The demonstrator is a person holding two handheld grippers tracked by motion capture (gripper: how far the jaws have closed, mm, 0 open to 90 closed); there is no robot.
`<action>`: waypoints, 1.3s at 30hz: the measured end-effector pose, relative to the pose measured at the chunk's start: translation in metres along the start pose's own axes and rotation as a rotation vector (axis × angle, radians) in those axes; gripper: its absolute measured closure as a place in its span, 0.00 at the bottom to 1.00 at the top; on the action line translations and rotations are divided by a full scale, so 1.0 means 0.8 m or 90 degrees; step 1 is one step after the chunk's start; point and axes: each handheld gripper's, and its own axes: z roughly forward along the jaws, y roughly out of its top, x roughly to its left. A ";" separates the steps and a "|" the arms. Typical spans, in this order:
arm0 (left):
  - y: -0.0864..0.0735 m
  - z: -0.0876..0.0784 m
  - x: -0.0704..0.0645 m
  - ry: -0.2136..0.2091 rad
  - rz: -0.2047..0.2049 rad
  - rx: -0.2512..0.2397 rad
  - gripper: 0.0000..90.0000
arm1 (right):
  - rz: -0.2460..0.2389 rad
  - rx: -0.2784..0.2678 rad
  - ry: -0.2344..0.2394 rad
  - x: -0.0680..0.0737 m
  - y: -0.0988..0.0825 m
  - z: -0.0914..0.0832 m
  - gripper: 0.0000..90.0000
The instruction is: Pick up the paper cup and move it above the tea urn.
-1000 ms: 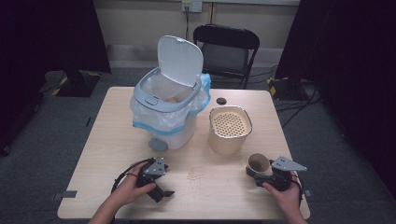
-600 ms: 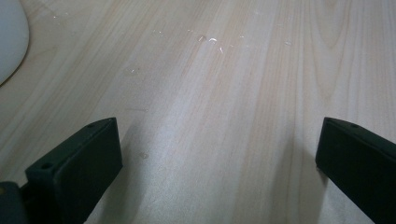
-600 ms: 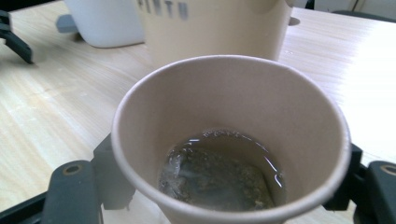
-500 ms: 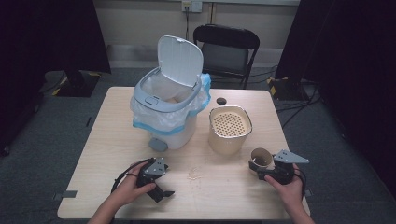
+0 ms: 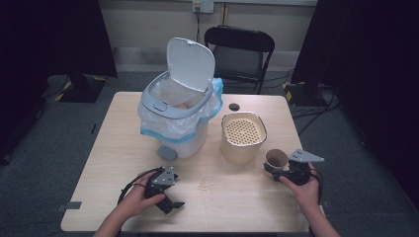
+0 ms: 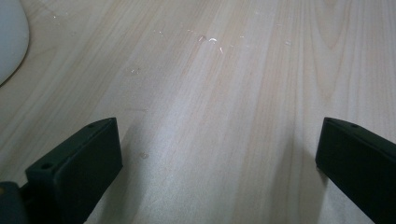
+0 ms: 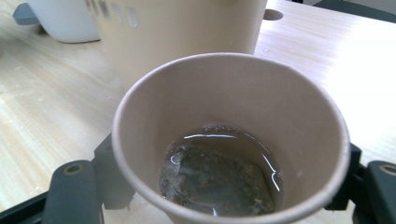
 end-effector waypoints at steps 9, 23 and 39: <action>0.000 0.000 0.000 0.000 0.001 0.000 0.00 | 0.013 0.003 -0.002 -0.018 0.017 0.007 0.27; 0.000 0.000 0.000 0.002 0.002 0.005 0.00 | 0.033 0.009 -0.012 -0.044 0.036 0.024 0.27; 0.000 0.000 0.000 0.002 0.002 0.005 0.00 | 0.039 0.005 -0.019 -0.073 0.060 0.038 0.27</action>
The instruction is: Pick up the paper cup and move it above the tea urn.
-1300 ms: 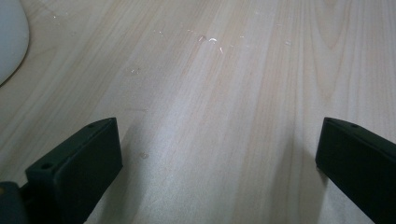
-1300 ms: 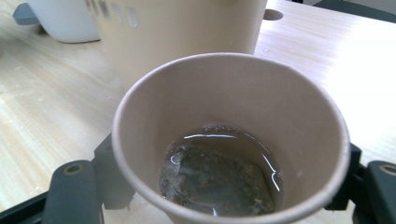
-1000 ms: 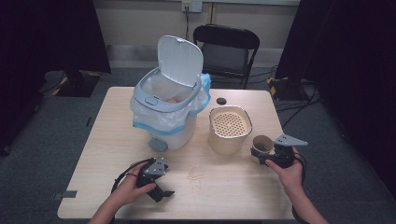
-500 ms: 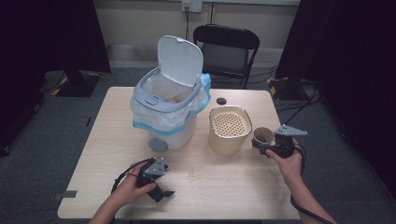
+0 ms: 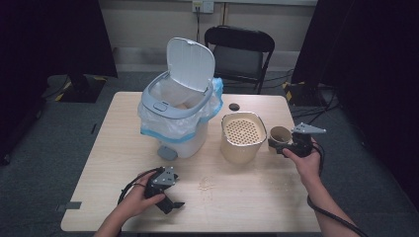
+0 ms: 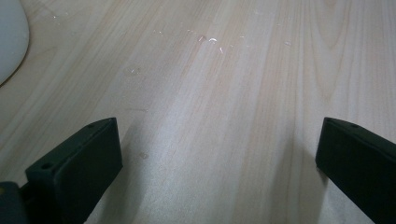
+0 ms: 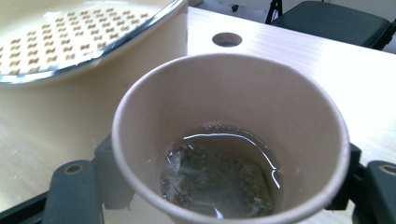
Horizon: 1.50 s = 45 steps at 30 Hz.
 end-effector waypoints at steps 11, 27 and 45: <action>0.000 0.000 0.000 -0.002 0.001 0.000 0.00 | -0.003 0.003 -0.001 -0.013 0.020 0.014 0.27; 0.000 0.000 0.000 -0.001 0.000 0.000 0.00 | -0.012 -0.002 0.014 -0.036 0.041 0.039 0.27; 0.000 0.000 0.000 -0.002 0.001 0.000 0.00 | -0.064 -0.016 0.035 -0.046 0.086 0.054 0.27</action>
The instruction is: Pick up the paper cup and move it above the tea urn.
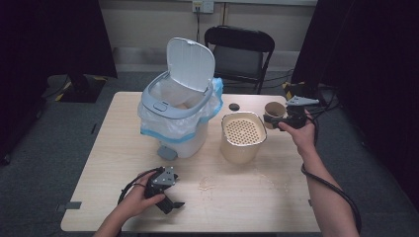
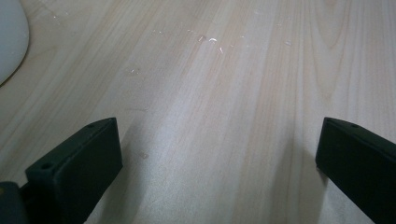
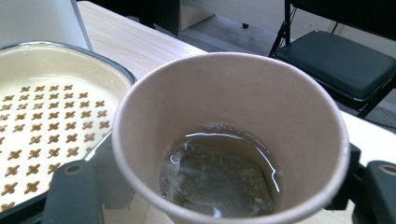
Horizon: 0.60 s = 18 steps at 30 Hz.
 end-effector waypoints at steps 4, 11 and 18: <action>0.000 0.000 0.000 0.001 0.000 -0.001 0.00 | -0.005 -0.007 0.000 -0.003 0.010 0.001 0.27; 0.000 0.000 0.000 0.002 0.000 0.000 0.00 | -0.018 -0.012 -0.010 -0.006 0.026 0.002 0.27; 0.000 0.000 0.000 0.002 -0.001 -0.001 0.00 | -0.060 -0.008 -0.024 -0.005 0.039 0.003 0.28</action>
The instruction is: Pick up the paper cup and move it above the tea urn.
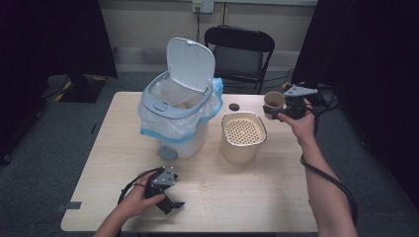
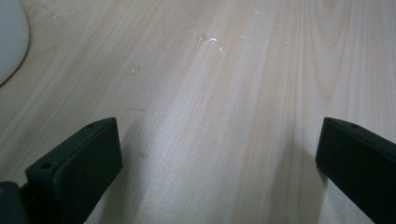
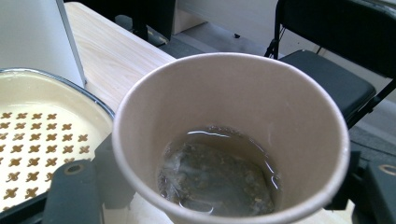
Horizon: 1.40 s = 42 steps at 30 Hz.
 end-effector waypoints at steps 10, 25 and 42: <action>0.000 0.000 0.000 0.000 0.000 0.000 0.00 | -0.070 -0.018 -0.005 0.005 0.014 0.000 0.28; 0.000 0.000 0.000 0.000 0.000 0.002 0.00 | -0.347 0.003 -0.082 0.050 0.039 -0.007 0.29; 0.000 0.000 0.000 0.000 0.001 0.000 0.00 | -0.959 0.164 -0.337 0.140 0.033 0.008 0.30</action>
